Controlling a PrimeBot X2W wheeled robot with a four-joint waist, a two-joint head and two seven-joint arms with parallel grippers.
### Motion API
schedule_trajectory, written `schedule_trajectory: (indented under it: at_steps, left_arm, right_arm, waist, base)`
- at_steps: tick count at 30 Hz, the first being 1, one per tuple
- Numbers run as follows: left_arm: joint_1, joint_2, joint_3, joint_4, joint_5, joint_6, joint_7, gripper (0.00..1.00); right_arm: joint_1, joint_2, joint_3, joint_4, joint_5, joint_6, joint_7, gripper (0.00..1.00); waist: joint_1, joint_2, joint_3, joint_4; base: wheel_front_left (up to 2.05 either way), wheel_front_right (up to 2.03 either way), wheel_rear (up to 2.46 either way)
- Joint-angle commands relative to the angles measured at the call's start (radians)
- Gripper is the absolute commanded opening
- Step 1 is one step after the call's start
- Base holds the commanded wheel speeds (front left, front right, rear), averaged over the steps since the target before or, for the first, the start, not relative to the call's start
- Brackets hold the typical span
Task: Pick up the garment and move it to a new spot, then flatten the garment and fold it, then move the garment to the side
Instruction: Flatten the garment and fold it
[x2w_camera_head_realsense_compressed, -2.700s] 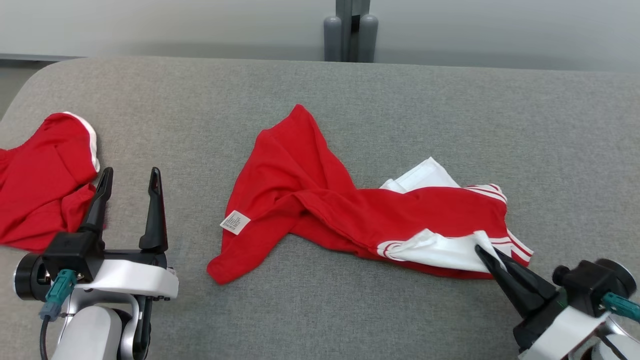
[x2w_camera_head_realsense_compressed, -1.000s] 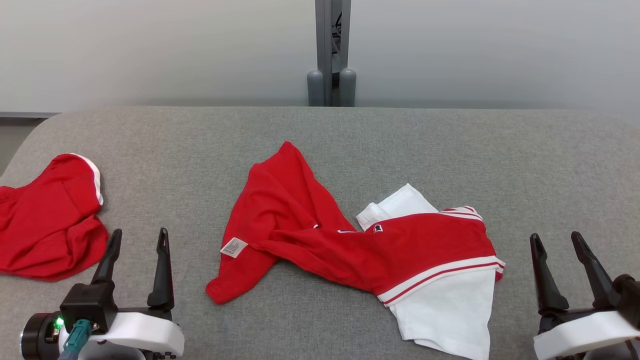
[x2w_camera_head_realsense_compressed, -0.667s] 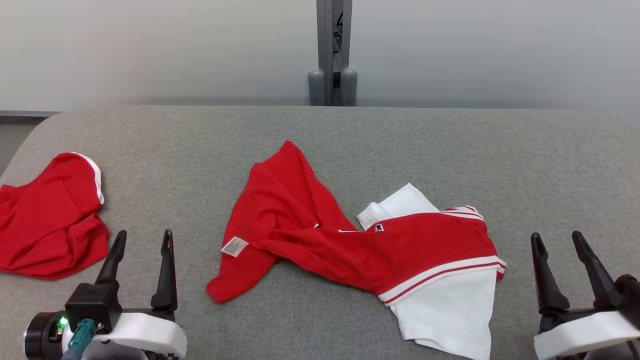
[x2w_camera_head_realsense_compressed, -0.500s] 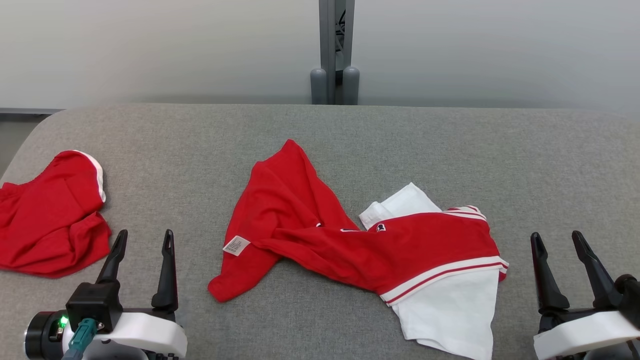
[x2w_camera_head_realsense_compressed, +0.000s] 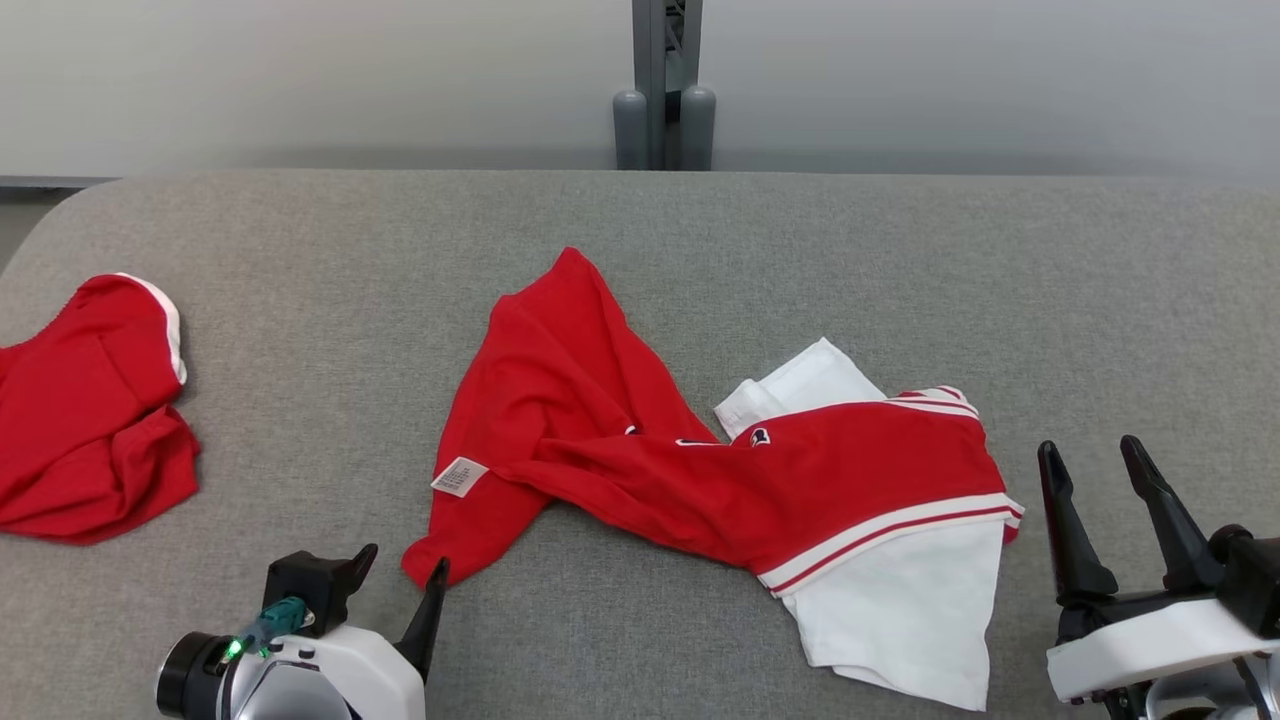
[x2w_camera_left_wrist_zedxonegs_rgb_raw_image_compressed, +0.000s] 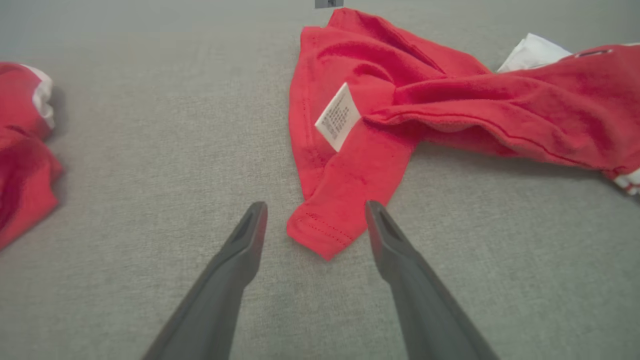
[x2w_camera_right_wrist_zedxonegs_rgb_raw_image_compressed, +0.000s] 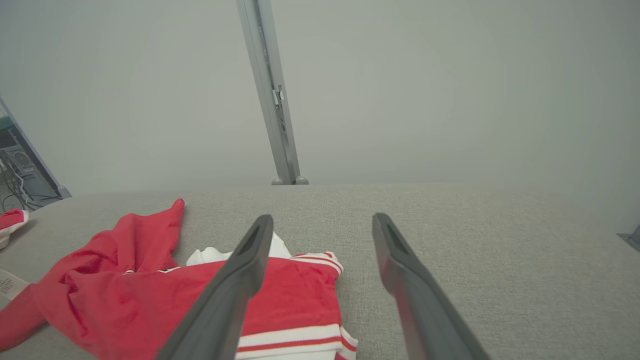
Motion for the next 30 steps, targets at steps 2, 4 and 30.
schedule_trajectory:
  at_steps: [2, 4, 30]
  left_arm:
    - [-0.033, 0.001, 0.005, 0.039, -0.015, -0.013, -0.003, 1.00]
    - [-0.047, -0.003, 0.007, 0.077, -0.031, -0.028, 0.001, 1.00]
    - [-0.268, 0.047, 0.020, 0.271, 0.060, 0.036, -0.202, 0.00]
  right_arm:
    - [-0.011, -0.004, -0.003, 0.005, 0.001, 0.000, -0.008, 1.00]
    - [-0.017, -0.005, -0.005, 0.006, 0.002, 0.000, -0.009, 1.00]
    - [-0.050, 0.001, -0.006, 0.023, 0.032, 0.000, -0.022, 1.00]
  waist:
    - [0.0000, -0.0001, 0.016, -0.013]
    - [0.0000, -0.0001, 0.023, -0.020]
    - [0.0000, -0.0001, 0.045, -0.060]
  base:
    - [0.00, 0.00, 0.00]
    - [0.00, 0.00, 0.00]
    - [0.00, 0.00, 0.00]
